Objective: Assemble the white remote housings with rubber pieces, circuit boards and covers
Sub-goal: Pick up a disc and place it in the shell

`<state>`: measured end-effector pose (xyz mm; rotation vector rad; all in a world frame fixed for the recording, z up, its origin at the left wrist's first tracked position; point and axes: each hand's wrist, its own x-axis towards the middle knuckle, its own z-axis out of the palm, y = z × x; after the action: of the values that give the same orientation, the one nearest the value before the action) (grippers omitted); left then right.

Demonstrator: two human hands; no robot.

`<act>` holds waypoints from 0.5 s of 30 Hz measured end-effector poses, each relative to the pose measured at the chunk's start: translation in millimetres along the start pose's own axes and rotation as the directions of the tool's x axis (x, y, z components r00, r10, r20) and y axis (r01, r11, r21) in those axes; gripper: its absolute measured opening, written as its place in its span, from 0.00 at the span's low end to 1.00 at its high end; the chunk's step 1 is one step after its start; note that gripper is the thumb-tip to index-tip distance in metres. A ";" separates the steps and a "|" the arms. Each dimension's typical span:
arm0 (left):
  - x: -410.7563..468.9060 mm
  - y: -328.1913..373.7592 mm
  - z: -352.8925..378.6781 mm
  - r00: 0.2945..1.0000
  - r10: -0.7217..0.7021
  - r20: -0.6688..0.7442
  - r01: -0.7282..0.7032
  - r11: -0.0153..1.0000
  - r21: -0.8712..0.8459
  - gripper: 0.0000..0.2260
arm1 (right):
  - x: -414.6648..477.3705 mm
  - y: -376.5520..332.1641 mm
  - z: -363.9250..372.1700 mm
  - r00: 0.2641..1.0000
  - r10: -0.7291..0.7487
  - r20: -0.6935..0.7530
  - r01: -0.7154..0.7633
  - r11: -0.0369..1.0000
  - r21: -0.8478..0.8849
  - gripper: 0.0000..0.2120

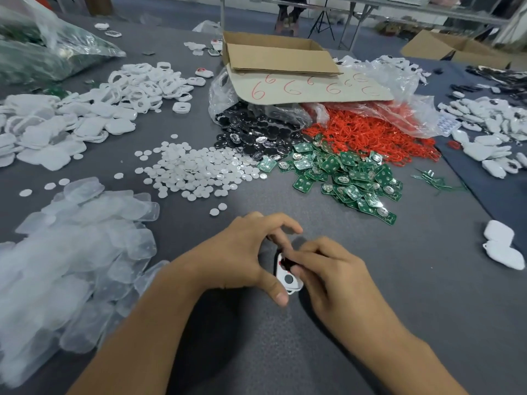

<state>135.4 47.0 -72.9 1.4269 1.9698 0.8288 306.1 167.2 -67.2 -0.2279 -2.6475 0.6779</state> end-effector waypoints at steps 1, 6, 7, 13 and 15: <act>-0.2 0.3 0.1 1.000 0.005 0.000 -0.005 1.000 -0.005 0.43 | 1.1 -0.4 0.1 1.000 0.009 0.020 -0.008 1.000 -0.022 0.11; -1.3 1.9 -1.1 1.000 0.006 -0.030 -0.007 0.999 -0.034 0.40 | 11.6 -0.9 -5.3 0.991 0.110 0.071 -0.107 0.993 -0.046 0.06; -1.2 2.4 -1.1 0.999 0.003 -0.033 -0.005 0.999 -0.040 0.39 | 15.2 -2.9 -5.5 0.983 0.149 0.103 -0.144 0.988 -0.060 0.06; -0.7 5.3 -1.2 0.999 0.014 -0.049 -0.019 0.996 -0.091 0.39 | 48.0 -3.9 -18.0 0.813 0.497 0.304 -0.530 0.848 0.028 0.11; -1.4 6.7 -1.9 0.999 0.011 -0.045 -0.016 0.994 -0.111 0.39 | 57.7 -1.3 -21.6 0.723 0.560 0.404 -0.646 0.755 0.110 0.12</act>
<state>138.5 46.9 -66.5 1.3691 1.9164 0.9683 262.6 189.7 -29.8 -1.0349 -2.7626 1.3594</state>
